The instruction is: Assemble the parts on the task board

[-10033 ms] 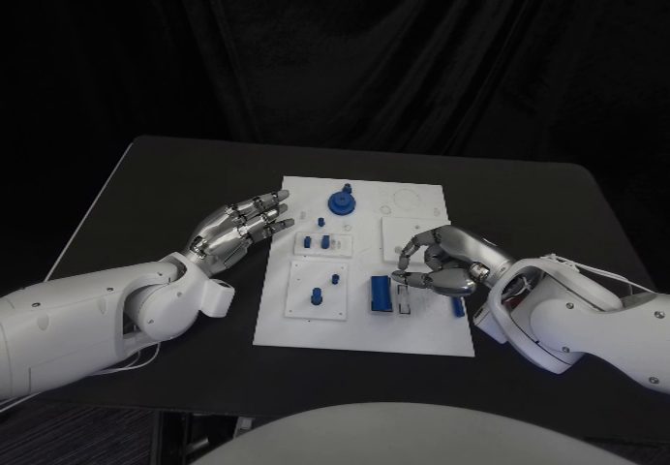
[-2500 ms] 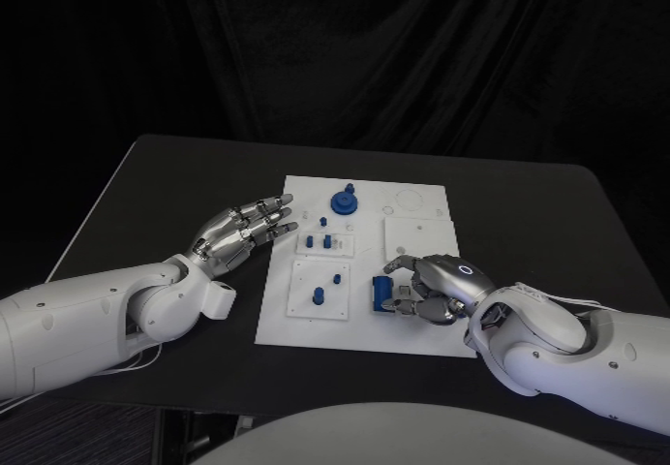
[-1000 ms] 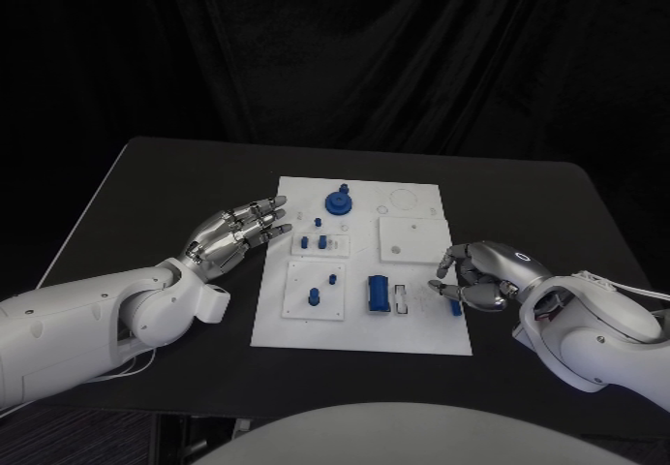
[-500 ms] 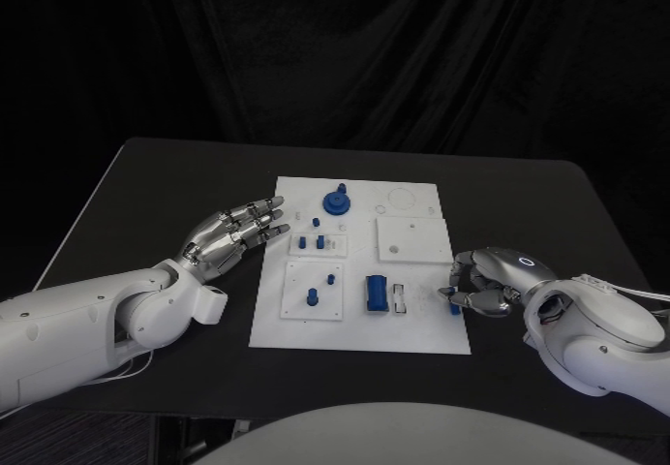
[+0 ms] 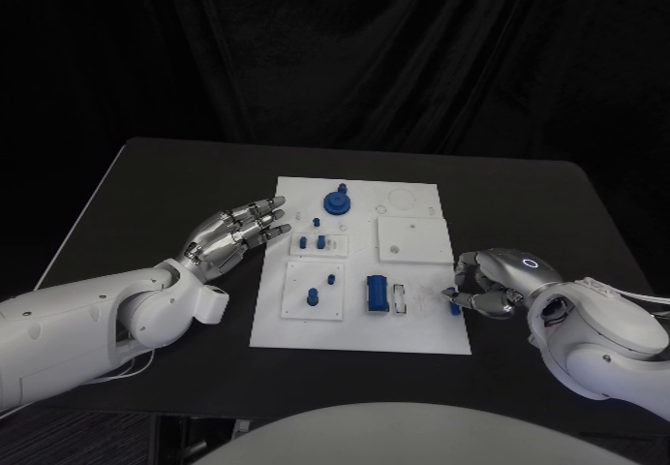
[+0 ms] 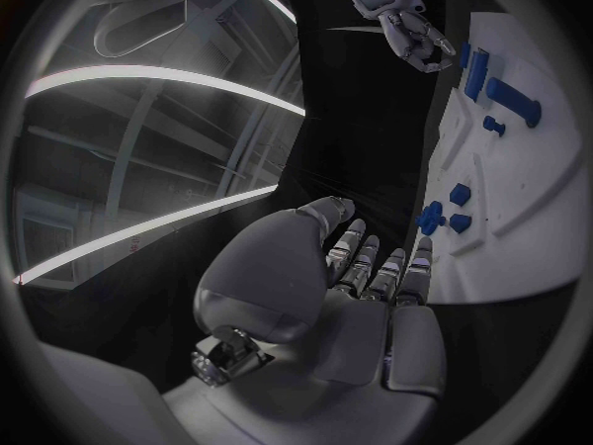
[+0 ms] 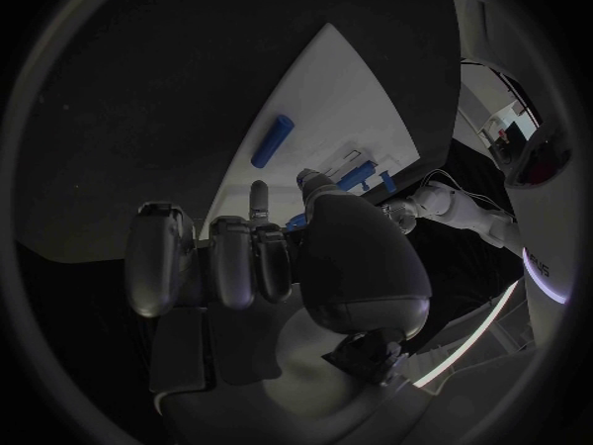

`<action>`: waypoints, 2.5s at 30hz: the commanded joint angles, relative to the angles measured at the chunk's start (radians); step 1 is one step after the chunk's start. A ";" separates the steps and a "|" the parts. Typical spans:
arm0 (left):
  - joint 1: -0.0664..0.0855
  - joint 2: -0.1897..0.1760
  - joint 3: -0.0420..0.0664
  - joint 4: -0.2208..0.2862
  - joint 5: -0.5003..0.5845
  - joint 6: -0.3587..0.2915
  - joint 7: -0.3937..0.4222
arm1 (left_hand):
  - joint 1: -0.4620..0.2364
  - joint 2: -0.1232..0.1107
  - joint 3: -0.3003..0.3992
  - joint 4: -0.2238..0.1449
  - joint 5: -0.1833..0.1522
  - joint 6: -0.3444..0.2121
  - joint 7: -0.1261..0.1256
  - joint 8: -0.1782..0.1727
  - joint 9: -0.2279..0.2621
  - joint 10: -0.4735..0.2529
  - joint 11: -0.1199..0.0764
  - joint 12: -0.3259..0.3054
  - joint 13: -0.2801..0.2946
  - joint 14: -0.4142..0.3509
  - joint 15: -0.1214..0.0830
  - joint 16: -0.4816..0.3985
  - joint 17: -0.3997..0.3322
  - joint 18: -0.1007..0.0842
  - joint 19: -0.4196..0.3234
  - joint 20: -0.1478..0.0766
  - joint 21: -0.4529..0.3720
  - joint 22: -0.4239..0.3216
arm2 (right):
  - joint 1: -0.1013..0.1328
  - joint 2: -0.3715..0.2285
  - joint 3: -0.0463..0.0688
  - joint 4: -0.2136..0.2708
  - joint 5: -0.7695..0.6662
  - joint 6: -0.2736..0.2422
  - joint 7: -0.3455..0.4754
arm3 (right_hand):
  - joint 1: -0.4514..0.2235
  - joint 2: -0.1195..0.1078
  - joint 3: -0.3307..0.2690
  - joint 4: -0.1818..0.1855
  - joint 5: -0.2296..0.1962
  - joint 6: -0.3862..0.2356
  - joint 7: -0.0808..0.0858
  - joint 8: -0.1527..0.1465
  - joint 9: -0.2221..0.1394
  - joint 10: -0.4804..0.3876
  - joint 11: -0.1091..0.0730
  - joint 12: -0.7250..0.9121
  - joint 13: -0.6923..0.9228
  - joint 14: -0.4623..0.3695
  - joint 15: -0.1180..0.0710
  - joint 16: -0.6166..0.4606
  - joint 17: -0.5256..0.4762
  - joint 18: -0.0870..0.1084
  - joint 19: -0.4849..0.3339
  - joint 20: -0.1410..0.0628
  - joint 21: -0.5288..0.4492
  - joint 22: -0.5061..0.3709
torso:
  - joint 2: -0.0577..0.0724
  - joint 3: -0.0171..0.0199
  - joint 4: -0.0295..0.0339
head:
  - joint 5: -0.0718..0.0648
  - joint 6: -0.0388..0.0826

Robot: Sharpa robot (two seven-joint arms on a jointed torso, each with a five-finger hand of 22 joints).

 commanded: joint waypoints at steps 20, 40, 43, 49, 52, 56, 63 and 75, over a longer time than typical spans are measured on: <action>-0.002 0.005 0.001 -0.002 0.001 0.011 0.007 | -0.006 -0.007 0.006 0.000 0.006 0.006 0.000 0.007 0.001 0.003 0.007 0.005 0.001 0.006 0.004 0.003 0.001 -0.002 0.006 0.003 -0.001 0.001 | -0.034 0.022 0.000 -0.022 -0.039 0.034 -0.051 | -0.029 0.018 0.010 -0.001 0.072 -0.013 0.003 -0.022 0.008 0.108 -0.003 0.005 0.263 0.071 -0.004 -0.009 0.074 0.015 0.033 -0.004 -0.010 0.190 | -0.001 0.0008 -0.0004 | -0.001 0.000; -0.003 0.005 0.001 0.002 0.001 0.015 0.003 | -0.006 -0.007 0.009 0.001 0.006 0.006 0.001 0.006 0.001 0.003 0.008 0.005 0.001 0.006 0.004 0.003 0.001 -0.003 0.006 0.004 -0.001 0.000 | -0.041 0.064 0.000 -0.049 0.009 0.092 -0.048 | 0.064 -0.021 0.085 -0.034 0.264 0.053 0.005 -0.107 -0.023 0.108 -0.002 0.005 0.263 0.072 -0.003 -0.006 0.078 0.014 0.036 -0.003 -0.005 0.192 | 0.000 0.0000 0.0010 | 0.002 0.000; -0.003 0.005 0.001 0.002 0.001 0.016 0.002 | -0.006 -0.007 0.009 0.001 0.006 0.006 0.001 0.006 0.001 0.003 0.008 0.005 0.001 0.006 0.004 0.003 0.001 -0.003 0.006 0.004 -0.001 0.000 | -0.042 0.074 0.000 -0.054 0.010 0.104 -0.049 | 0.075 -0.026 0.092 -0.042 0.253 0.060 0.004 -0.112 -0.023 0.108 -0.001 0.005 0.263 0.072 -0.002 -0.006 0.078 0.014 0.036 -0.003 -0.005 0.192 | 0.000 0.0001 0.0009 | 0.003 0.000; -0.004 0.007 0.001 0.002 0.001 0.019 0.000 | -0.006 -0.007 0.009 0.001 0.006 0.006 0.001 0.006 0.001 0.003 0.008 0.005 0.001 0.006 0.004 0.003 0.001 -0.003 0.006 0.004 -0.001 0.000 | -0.043 0.089 0.000 -0.064 0.010 0.123 -0.052 | 0.134 -0.032 0.126 -0.091 0.253 0.093 0.000 -0.122 -0.023 0.108 -0.005 0.005 0.263 0.072 -0.006 -0.006 0.077 0.014 0.036 -0.005 -0.005 0.192 | -0.001 -0.0001 0.0007 | 0.005 0.000; -0.004 0.007 0.001 0.003 0.001 0.020 0.000 | -0.006 -0.007 0.011 0.002 0.006 0.008 0.002 0.007 0.001 0.004 0.009 0.006 0.001 0.007 0.005 0.003 0.001 -0.003 0.006 0.004 -0.001 0.000 | -0.043 0.094 0.000 -0.068 0.010 0.128 -0.052 | 0.157 -0.035 0.139 -0.114 0.255 0.107 -0.003 -0.122 -0.019 0.108 -0.008 0.005 0.263 0.072 -0.008 -0.006 0.077 0.014 0.036 -0.007 -0.004 0.193 | 0.000 0.0002 0.0007 | 0.005 0.000; -0.004 0.006 0.001 0.003 0.001 0.020 0.000 | -0.006 -0.007 0.011 0.002 0.006 0.008 0.002 0.007 0.001 0.004 0.009 0.006 0.001 0.007 0.005 0.003 0.001 -0.003 0.006 0.004 -0.001 0.000 | -0.043 0.098 0.000 -0.070 0.010 0.105 -0.041 | 0.199 -0.037 0.185 -0.158 0.188 0.138 -0.009 -0.117 -0.009 0.108 -0.013 0.005 0.263 0.072 -0.012 -0.006 0.078 0.013 0.037 -0.011 -0.001 0.194 | 0.000 0.0002 0.0009 | 0.004 0.000; -0.005 0.005 0.001 0.003 0.001 0.022 0.000 | -0.007 -0.007 0.013 0.003 0.007 0.010 0.003 0.007 0.001 0.004 0.012 0.007 0.001 0.007 0.005 0.004 0.002 -0.003 0.007 0.004 0.000 0.001 | -0.044 0.096 0.000 -0.056 0.120 -0.087 0.052 | 0.172 -0.048 0.245 -0.175 0.189 0.196 -0.030 -0.106 0.020 0.108 -0.030 0.005 0.263 0.073 -0.026 -0.005 0.079 0.009 0.043 -0.022 0.017 0.199 | -0.002 0.0002 0.0011 | 0.006 0.000; -0.007 0.003 0.001 0.006 0.001 0.022 -0.001 | -0.007 -0.007 0.015 0.003 0.007 0.010 0.004 0.007 0.001 0.005 0.012 0.007 0.001 0.008 0.005 0.004 0.002 -0.004 0.007 0.004 0.000 0.000 | -0.044 0.093 0.001 -0.027 0.594 -0.297 0.243 | 0.074 -0.053 0.273 -0.133 0.174 0.241 -0.049 -0.143 0.043 0.108 -0.049 0.005 0.263 0.069 -0.043 -0.020 0.043 0.012 0.042 -0.039 0.010 0.196 | -0.001 0.0005 -0.0008 | 0.007 0.000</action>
